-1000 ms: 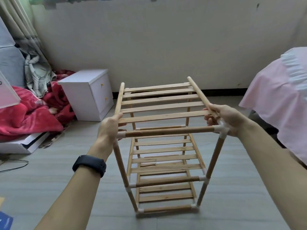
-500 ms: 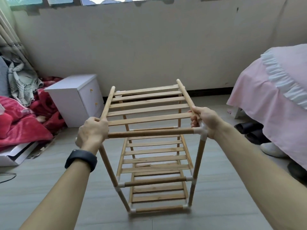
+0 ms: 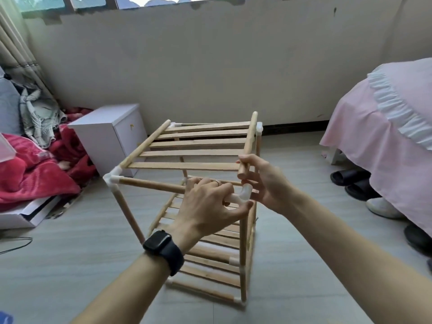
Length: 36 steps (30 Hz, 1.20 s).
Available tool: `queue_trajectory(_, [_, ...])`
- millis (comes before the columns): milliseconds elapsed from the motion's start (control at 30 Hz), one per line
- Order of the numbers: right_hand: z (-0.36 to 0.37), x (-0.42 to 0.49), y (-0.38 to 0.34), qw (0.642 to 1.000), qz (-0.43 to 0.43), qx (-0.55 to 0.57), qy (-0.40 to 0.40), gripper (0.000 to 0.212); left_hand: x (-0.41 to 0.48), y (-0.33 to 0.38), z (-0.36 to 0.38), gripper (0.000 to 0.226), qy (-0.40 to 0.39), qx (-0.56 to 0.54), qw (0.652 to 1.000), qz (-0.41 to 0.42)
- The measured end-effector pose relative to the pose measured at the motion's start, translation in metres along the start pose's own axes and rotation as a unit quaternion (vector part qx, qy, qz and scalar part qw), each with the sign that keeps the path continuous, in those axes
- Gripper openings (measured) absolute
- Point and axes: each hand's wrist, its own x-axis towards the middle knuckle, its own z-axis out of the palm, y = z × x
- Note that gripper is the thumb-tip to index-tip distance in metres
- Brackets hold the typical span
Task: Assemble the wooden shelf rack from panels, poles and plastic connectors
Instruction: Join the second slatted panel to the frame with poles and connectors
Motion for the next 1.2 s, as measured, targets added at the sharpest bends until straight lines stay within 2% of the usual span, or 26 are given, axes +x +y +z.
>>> queue_trajectory(100, [0.006,-0.002,0.013,1.000,0.008,-0.019,-0.020,0.013,-0.007,-0.008,-0.003,0.040,0.016,-0.013,0.999,0.034])
queue_trajectory(233, [0.031,0.001,0.022,0.998,0.022,0.017,-0.051,0.009,-0.024,-0.030,-0.010,0.021,0.039,-0.034,0.998,0.021])
queue_trajectory(333, [0.057,0.004,0.031,0.998,0.020,0.034,-0.045,0.016,-0.037,-0.052,-0.016,0.032,0.037,-0.008,0.999,-0.001])
queue_trajectory(467, [0.081,0.007,0.041,0.997,0.018,0.054,-0.051,0.021,-0.045,-0.080,-0.026,0.048,0.017,0.018,1.000,0.017])
queue_trajectory(600, [0.098,0.013,0.044,0.997,0.022,0.054,-0.053,0.030,-0.049,-0.094,-0.036,0.043,-0.009,-0.034,0.999,-0.001])
queue_trajectory(767, [0.120,0.023,0.048,0.995,0.041,0.059,-0.075,0.020,-0.054,-0.103,-0.047,0.046,-0.054,-0.013,0.997,-0.047])
queue_trajectory(900, [0.124,0.027,0.053,0.993,0.040,0.057,-0.097,0.016,-0.059,-0.098,-0.042,0.041,0.016,0.094,0.995,-0.020])
queue_trajectory(1000, [0.121,0.029,0.058,0.992,0.054,0.050,-0.106,0.013,-0.065,-0.109,-0.038,0.035,0.065,0.135,0.989,0.019])
queue_trajectory(1200, [0.128,0.027,0.064,0.989,0.055,0.060,-0.126,0.018,-0.069,-0.122,-0.043,0.046,-0.006,0.073,0.997,-0.030])
